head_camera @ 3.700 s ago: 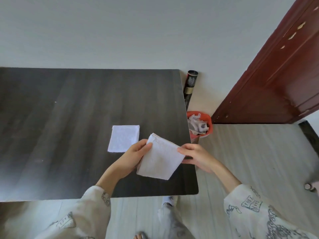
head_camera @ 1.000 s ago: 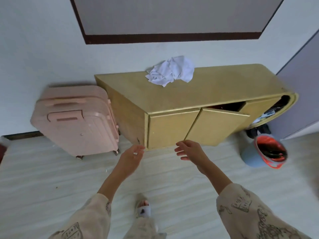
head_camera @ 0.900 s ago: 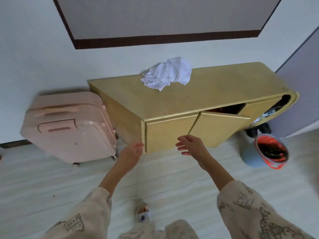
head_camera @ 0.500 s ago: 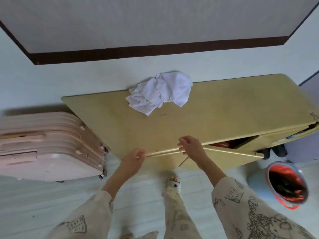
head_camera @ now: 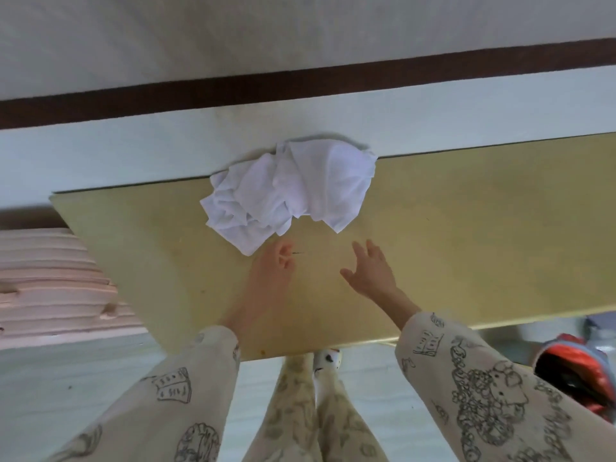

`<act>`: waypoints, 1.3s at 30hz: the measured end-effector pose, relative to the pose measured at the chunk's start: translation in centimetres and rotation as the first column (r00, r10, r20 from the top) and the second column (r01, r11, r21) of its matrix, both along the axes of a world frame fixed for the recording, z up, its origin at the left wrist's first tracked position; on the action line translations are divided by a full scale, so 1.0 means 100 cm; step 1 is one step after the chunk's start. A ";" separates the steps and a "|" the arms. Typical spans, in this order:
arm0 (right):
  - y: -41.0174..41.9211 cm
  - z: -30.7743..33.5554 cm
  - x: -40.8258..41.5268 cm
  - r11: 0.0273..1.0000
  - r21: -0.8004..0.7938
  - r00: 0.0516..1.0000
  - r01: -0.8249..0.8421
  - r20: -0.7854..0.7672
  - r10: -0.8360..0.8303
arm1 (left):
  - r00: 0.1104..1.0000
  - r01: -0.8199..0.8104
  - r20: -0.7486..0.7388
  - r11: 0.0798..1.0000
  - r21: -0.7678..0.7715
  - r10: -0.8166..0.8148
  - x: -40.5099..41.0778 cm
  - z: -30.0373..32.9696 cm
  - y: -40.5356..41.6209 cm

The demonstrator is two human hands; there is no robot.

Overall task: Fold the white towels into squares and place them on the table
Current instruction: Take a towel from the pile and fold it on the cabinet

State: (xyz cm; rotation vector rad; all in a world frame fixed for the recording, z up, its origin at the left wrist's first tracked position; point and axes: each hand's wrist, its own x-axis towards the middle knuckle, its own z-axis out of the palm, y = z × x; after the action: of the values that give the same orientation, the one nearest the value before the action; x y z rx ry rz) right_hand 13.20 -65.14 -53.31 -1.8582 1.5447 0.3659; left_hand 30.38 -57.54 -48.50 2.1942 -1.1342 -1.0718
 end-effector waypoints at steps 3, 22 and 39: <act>-0.009 -0.018 -0.007 0.995 -0.005 0.986 -0.102 -0.136 0.101 | 0.999 0.032 0.016 0.999 -0.030 -0.031 -0.003 -0.008 -0.039; -0.026 -0.015 -0.012 0.995 0.080 0.995 -0.050 -0.082 0.057 | 0.989 0.014 0.148 0.971 -0.239 0.022 0.036 0.033 -0.124; -0.058 0.138 -0.058 0.792 -0.353 0.811 0.498 0.513 -0.281 | 0.851 0.526 0.156 0.819 -0.231 -0.502 -0.067 0.181 -0.176</act>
State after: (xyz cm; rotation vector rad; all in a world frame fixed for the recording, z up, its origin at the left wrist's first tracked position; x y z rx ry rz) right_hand 7.40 -70.90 -39.53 -1.7123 1.7384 -0.6536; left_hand 23.64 -75.10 -30.45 1.7742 -1.8694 -0.9521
